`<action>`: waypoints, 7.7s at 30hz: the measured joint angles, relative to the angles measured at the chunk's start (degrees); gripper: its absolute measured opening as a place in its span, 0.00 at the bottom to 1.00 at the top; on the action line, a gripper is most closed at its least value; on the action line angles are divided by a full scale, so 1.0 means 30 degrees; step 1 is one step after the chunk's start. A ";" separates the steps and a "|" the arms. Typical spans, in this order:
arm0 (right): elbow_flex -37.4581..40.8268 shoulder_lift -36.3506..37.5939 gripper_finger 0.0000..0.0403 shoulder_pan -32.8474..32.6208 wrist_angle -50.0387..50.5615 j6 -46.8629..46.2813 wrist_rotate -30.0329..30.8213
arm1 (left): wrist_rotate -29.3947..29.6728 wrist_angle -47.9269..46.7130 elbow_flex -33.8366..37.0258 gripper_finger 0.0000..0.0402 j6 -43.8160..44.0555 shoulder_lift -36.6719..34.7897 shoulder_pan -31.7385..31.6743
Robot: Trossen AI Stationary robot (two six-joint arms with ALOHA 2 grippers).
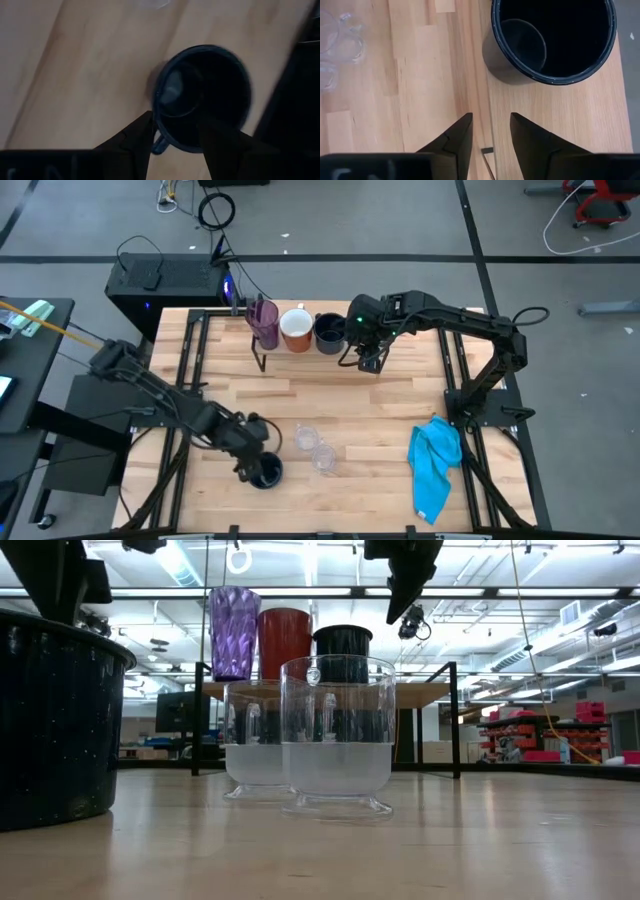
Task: Stack small to large cups/mugs on shelf
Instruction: Move the dark blue mug to the center of the table
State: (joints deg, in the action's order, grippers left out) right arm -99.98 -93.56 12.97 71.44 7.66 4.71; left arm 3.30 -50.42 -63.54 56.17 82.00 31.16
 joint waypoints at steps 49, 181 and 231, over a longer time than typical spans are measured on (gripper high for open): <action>0.0007 -0.0007 0.27 -0.0864 -0.0415 0.0382 -0.1093 | -0.0215 -0.2760 -0.1722 0.08 -0.7517 0.4253 -0.0364; 0.4193 0.3598 0.27 -0.4699 -0.3618 -0.0399 -0.0226 | 0.1345 -0.1355 0.1280 0.08 -0.9403 0.2235 -0.5658; 0.6546 0.3688 0.27 -0.4116 -0.4656 0.0019 -0.1224 | 0.1943 0.1958 -0.2133 0.07 -1.5400 0.2909 -1.1876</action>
State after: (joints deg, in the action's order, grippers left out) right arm -80.35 -82.49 0.62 57.47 7.72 1.04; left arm 9.13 -44.54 -69.94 9.97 90.73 -4.47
